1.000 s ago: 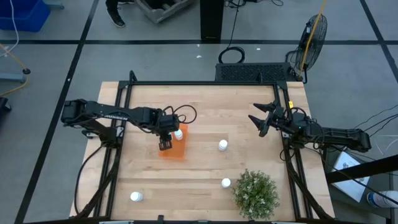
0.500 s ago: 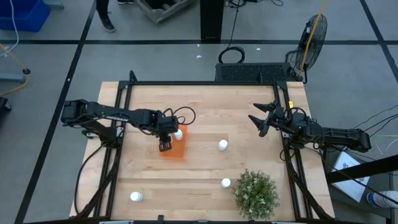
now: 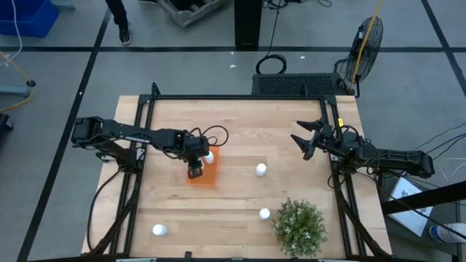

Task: Pick and place pill bottles into a basket
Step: Put the white medicine bottle into the orange bin

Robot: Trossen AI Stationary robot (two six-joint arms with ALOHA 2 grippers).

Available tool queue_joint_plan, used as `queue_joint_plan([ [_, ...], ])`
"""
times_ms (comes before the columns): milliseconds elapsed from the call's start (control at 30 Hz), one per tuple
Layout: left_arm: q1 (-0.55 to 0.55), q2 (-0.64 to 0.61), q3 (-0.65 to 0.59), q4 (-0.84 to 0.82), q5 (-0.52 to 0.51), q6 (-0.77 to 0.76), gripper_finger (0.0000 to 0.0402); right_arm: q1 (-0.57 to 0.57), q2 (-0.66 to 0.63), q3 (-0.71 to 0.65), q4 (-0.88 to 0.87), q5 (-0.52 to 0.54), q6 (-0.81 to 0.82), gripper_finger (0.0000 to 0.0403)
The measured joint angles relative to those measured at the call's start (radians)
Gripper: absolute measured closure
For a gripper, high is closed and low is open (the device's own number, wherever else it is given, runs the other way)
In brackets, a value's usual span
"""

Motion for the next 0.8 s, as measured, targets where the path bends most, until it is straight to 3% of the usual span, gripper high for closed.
queue_joint_plan([
  [133,-0.001,0.0,0.0,0.0,0.0,0.01,0.0238,0.0,0.0,0.0,0.0,0.0,0.0,0.009],
  [367,-0.009,0.0,-0.001,0.002,0.0,-0.019,0.0089,0.0,0.0,0.0,-0.001,0.0,0.0,0.009],
  [533,-0.009,-0.001,0.028,0.005,0.002,-0.107,0.0021,0.0,0.0,0.0,-0.001,0.0,0.0,0.009],
  [633,-0.022,-0.024,0.07,-0.001,0.004,-0.12,0.0007,0.0,0.0,0.0,-0.001,0.0,0.0,0.009],
  [800,-0.098,-0.091,0.172,-0.06,-0.075,-0.072,0.0023,0.0,0.0,0.0,-0.009,0.0,0.0,0.009],
])
